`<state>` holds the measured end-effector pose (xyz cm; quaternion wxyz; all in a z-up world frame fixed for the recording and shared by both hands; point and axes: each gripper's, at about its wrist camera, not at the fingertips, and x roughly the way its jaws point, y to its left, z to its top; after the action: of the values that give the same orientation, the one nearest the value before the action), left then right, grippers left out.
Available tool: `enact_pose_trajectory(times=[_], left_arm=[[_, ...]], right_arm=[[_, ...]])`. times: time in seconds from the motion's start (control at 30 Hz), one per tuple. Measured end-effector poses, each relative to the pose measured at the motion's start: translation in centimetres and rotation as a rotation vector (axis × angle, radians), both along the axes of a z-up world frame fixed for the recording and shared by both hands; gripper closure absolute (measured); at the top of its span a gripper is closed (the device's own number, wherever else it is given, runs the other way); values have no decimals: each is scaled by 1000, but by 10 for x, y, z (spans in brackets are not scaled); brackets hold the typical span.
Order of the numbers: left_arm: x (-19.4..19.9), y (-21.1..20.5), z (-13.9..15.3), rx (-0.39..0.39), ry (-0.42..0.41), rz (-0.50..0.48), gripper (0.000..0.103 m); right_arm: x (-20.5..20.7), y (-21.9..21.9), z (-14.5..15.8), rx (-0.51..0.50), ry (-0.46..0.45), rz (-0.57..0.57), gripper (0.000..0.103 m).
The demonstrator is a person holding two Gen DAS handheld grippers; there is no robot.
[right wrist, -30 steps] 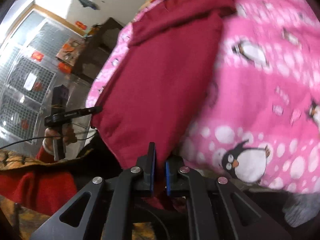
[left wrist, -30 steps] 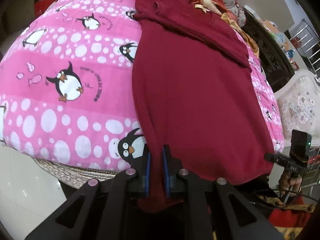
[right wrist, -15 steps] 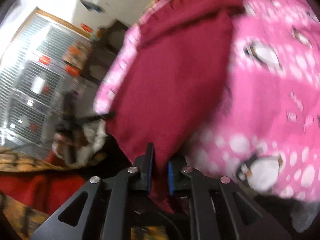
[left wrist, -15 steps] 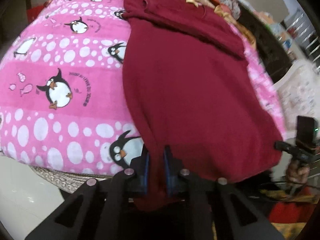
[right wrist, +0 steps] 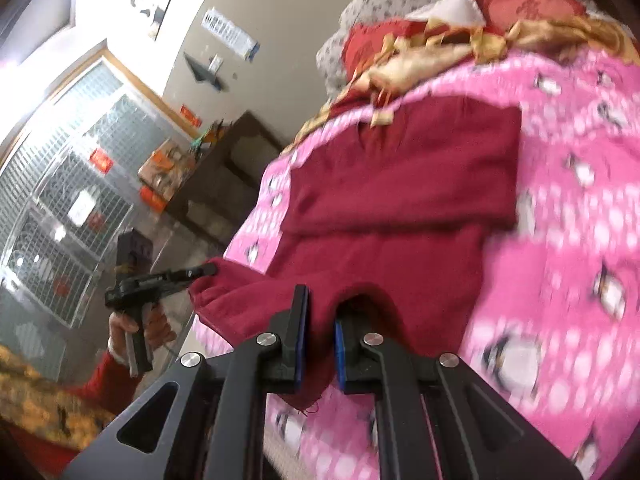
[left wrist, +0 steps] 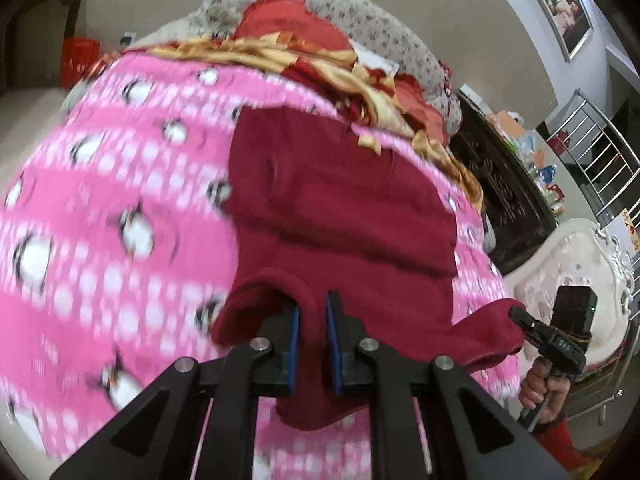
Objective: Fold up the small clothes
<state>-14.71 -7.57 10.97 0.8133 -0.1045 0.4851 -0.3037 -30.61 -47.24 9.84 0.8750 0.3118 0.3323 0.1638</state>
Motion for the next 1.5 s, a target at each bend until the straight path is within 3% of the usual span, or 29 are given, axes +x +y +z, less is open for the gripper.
enact_pose_trajectory(times=[0.2,0.4,0.6,1.3,1.5], left_arm=[[54,-32,4,-5,-34,24,91],[96,-62,-2,60,-61,45,91],[113,-80,-10,129,-85,50,91],[156,-111,-19,187,-109,39,91],[174,-119,-36,206,-80,48,90]], right_arm=[[49,-34,1,-21,-4,-106,66],[83,-56,-3,-14,19,-125,66],[101,-61,-10,-41,42,-133,66],[149,-88,-29,-38,92,-187,66],[164,-96,-46,-36,136,-195,66]])
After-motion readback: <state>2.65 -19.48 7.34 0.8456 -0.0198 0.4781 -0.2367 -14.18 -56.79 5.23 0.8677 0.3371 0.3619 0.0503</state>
